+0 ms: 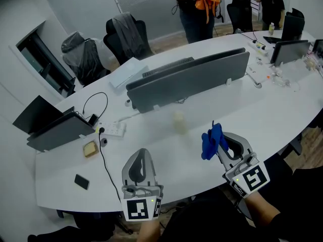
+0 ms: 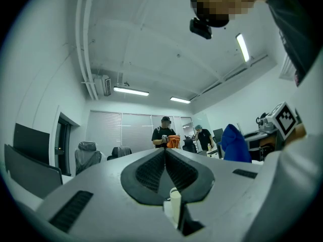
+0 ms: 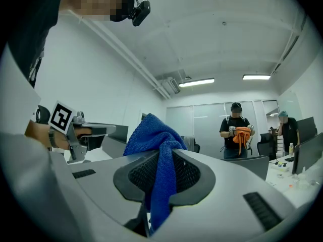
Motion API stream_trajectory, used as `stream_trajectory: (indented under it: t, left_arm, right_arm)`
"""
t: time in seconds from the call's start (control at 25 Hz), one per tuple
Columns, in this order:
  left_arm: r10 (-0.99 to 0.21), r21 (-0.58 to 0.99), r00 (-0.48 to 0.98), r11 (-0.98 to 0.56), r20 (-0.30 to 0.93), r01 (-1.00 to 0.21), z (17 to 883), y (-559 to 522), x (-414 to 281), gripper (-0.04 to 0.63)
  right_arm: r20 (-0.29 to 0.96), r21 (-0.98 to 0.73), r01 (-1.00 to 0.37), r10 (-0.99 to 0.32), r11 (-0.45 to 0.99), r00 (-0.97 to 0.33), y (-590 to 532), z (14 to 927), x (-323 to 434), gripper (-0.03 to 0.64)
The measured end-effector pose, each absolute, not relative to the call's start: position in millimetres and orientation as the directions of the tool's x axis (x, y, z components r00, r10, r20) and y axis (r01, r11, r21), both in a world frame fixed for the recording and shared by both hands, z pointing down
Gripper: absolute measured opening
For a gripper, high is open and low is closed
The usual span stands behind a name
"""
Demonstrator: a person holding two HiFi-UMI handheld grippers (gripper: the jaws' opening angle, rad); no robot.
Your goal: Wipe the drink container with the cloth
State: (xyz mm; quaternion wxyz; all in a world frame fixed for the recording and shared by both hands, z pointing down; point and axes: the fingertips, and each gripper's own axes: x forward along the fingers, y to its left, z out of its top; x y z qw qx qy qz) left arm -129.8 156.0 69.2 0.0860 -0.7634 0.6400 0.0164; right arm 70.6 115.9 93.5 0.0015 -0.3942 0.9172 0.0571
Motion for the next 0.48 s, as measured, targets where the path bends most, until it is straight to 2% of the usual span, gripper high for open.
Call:
stream_trajectory:
  t: [0.48]
  left_arm:
    - [-0.977, -0.099, 0.170, -0.158, -0.132, -0.983, 75.6, 164.6, -129.7, 0.008]
  right_arm:
    - [-0.026, 0.094, -0.697, -0.698, 0.711, -0.716, 122.7, 101.7, 59.2, 0.044]
